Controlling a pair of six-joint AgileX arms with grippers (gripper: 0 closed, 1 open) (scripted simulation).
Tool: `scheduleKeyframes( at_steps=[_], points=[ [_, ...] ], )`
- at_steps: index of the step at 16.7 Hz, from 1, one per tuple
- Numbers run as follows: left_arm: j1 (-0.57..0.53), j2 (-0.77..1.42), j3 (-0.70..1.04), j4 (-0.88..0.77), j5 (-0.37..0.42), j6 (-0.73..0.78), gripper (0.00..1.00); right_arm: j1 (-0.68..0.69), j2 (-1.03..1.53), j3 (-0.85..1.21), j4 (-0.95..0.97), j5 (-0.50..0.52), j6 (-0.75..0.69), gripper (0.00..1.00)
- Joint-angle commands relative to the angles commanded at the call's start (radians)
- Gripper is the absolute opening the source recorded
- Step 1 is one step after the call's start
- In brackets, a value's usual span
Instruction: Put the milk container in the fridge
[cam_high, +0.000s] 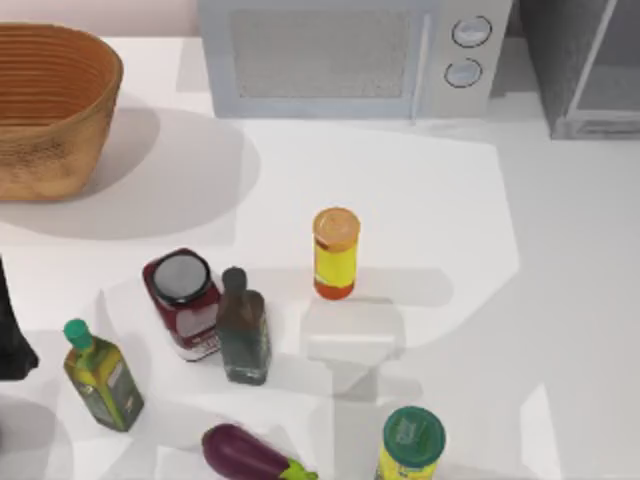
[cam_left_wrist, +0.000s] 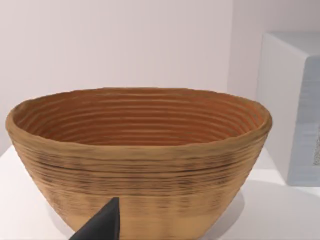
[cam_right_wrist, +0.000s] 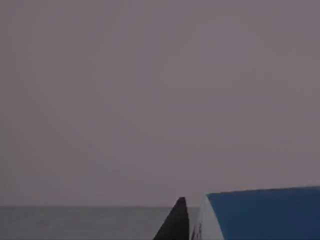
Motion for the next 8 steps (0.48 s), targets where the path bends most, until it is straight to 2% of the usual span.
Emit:
scheduleKeyframes(
  at_steps=[8],
  points=[
    [0.0, 0.0, 0.0, 0.0, 0.0, 0.0, 1.0, 0.0, 0.0, 0.0, 0.0, 0.0, 0.0, 0.6]
  ],
)
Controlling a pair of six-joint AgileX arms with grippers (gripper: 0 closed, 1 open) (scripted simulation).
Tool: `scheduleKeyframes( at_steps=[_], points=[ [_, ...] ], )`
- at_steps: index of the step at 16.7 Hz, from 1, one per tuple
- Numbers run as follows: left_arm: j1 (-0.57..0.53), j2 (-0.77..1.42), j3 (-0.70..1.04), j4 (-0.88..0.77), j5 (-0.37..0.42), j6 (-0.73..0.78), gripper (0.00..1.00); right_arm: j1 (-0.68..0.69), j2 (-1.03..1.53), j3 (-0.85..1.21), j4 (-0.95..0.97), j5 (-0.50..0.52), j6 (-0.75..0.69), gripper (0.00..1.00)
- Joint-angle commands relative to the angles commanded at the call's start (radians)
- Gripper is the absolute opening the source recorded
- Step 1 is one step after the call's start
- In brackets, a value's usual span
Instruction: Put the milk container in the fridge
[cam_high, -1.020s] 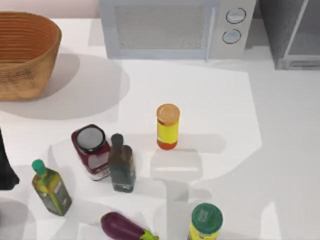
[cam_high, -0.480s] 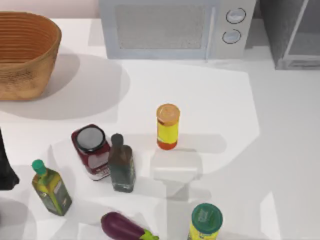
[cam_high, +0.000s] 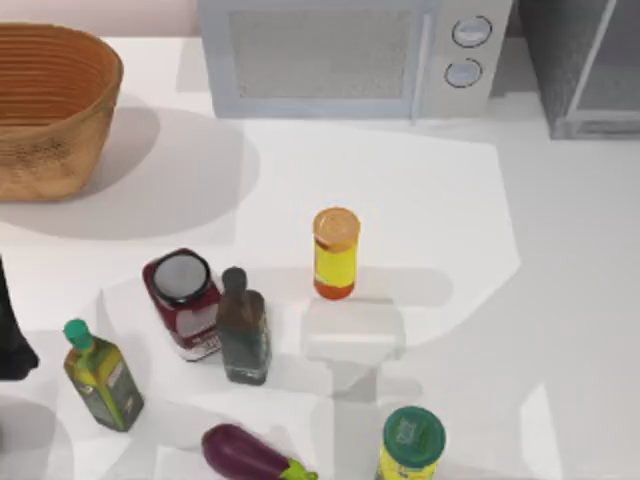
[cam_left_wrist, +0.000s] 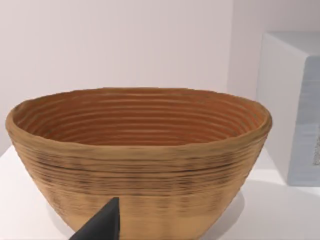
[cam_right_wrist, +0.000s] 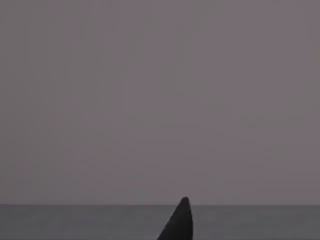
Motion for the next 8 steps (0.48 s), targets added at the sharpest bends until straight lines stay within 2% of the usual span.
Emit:
scheduleKeyframes(
  at_steps=[5, 8],
  points=[
    [0.0, 0.0, 0.0, 0.0, 0.0, 0.0, 1.0, 0.0, 0.0, 0.0, 0.0, 0.0, 0.0, 0.98],
    [0.0, 0.0, 0.0, 0.0, 0.0, 0.0, 1.0, 0.0, 0.0, 0.0, 0.0, 0.0, 0.0, 1.0]
  ],
)
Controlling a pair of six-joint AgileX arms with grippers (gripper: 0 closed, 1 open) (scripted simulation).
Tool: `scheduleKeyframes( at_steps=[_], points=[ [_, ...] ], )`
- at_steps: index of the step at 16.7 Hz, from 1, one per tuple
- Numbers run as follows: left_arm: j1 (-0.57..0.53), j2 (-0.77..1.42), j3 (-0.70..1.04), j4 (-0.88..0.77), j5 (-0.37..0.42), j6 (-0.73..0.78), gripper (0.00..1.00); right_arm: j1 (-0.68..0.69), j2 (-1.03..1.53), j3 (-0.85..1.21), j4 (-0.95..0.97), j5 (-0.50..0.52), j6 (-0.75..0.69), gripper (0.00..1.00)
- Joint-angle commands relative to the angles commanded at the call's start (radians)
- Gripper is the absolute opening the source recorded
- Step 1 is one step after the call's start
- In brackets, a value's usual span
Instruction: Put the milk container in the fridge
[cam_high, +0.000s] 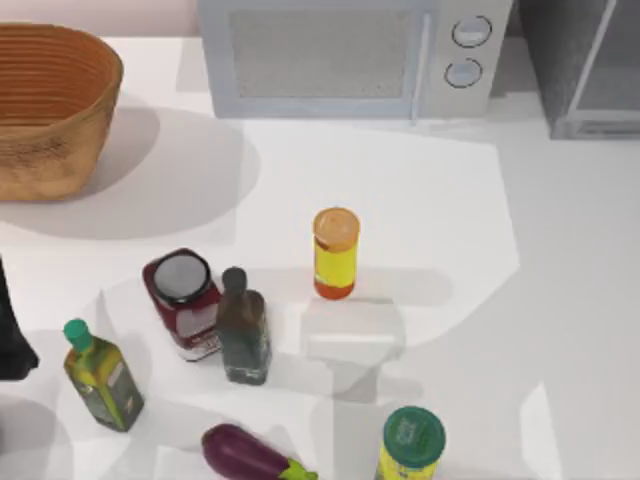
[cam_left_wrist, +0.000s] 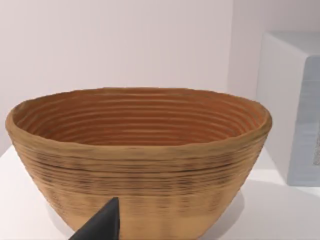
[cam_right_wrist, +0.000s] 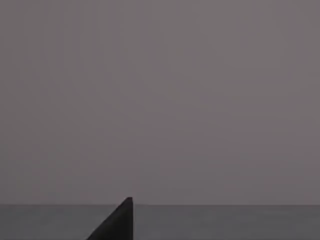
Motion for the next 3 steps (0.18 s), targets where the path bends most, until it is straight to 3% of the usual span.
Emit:
scheduleKeyframes(
  at_steps=[3],
  points=[
    [0.0, 0.0, 0.0, 0.0, 0.0, 0.0, 1.0, 0.0, 0.0, 0.0, 0.0, 0.0, 0.0, 1.0]
  ],
)
